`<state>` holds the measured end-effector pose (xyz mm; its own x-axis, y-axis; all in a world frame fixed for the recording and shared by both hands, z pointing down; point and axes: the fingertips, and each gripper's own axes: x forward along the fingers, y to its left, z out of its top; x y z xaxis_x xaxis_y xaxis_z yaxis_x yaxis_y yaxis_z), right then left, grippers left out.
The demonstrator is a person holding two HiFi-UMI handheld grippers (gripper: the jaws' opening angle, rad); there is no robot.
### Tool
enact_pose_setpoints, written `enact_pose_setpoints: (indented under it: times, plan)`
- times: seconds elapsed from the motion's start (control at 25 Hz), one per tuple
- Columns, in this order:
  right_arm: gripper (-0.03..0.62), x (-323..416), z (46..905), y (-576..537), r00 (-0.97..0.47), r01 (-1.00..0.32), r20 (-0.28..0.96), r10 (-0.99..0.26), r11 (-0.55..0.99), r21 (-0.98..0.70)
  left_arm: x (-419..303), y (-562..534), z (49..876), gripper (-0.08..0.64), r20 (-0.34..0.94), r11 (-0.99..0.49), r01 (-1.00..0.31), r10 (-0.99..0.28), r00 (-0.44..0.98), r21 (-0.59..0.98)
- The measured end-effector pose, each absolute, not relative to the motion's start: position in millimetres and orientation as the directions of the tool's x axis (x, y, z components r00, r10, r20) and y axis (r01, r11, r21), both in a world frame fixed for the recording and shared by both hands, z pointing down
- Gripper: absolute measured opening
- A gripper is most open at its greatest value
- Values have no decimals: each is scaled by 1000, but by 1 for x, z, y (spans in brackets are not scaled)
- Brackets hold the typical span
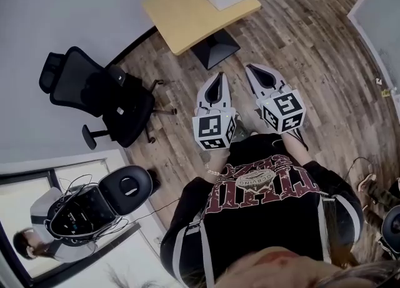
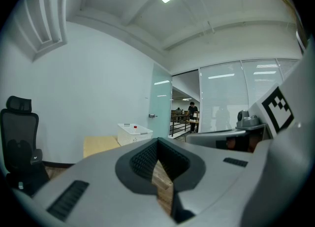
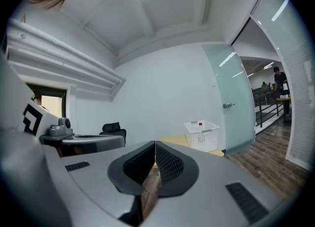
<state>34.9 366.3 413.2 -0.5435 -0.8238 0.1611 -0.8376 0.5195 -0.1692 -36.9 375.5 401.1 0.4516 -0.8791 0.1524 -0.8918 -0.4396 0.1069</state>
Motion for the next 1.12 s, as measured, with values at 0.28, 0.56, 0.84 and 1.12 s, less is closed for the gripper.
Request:
enact_pose_setpoints:
  times: [0.28, 0.56, 0.84, 1.12]
  plan:
    - [18, 24, 411, 336, -530, -846, 165, -831, 508, -161, -42, 346, 399, 48, 148, -468, -875, -863, 483, 122]
    - [18, 14, 416, 307, -513, -857, 187, -838, 489, -160, -49, 316, 404, 48, 153, -495, -856, -844, 514, 147]
    - [18, 4, 420, 266, -492, -869, 195, -849, 466, -165, -57, 274, 406, 48, 145, -520, -840, -829, 540, 157]
    - [18, -3, 423, 236, -462, -885, 198, -865, 436, -163, -64, 241, 406, 48, 145, -546, -824, -812, 565, 152]
